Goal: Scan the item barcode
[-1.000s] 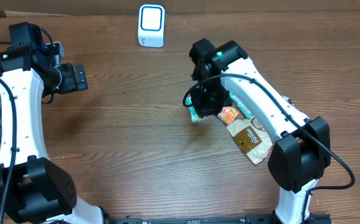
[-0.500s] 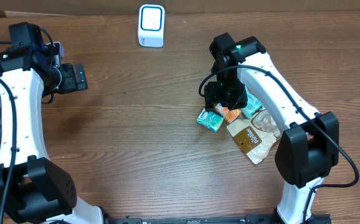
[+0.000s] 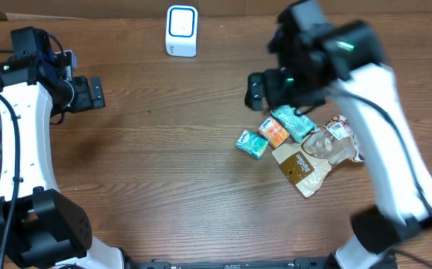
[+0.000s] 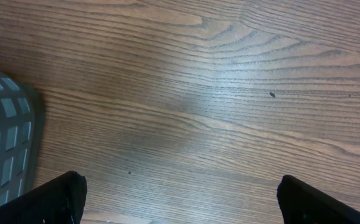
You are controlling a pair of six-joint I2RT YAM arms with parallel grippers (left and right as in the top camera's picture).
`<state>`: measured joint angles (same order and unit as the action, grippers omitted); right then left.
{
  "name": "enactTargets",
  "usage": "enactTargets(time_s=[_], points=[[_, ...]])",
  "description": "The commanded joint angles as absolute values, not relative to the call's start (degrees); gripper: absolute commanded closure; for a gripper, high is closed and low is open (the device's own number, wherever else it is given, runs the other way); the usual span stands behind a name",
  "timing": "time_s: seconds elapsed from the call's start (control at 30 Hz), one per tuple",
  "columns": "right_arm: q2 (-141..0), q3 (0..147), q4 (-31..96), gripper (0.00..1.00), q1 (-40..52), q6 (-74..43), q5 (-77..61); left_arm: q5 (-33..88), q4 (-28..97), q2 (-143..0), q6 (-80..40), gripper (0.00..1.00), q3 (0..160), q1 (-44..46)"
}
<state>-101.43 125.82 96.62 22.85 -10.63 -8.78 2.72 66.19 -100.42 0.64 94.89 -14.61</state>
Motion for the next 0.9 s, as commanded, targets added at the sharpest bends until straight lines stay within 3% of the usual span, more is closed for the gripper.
enactTargets(time_s=[0.0,0.3,0.87], points=[[-93.3,127.8,97.1,0.0,22.7,-9.1,-9.1,2.8,66.1,-100.4,1.9,0.0,95.8,-14.1],[-84.9,127.8,97.0,0.0,22.7,-9.1,-9.1,2.8,66.1,-100.4,1.9,0.0,95.8,-14.1],[-85.1,127.4,97.0,0.0,22.7,-9.0,-9.0,2.8,66.1,-100.4,1.9,0.0,95.8,-14.1]])
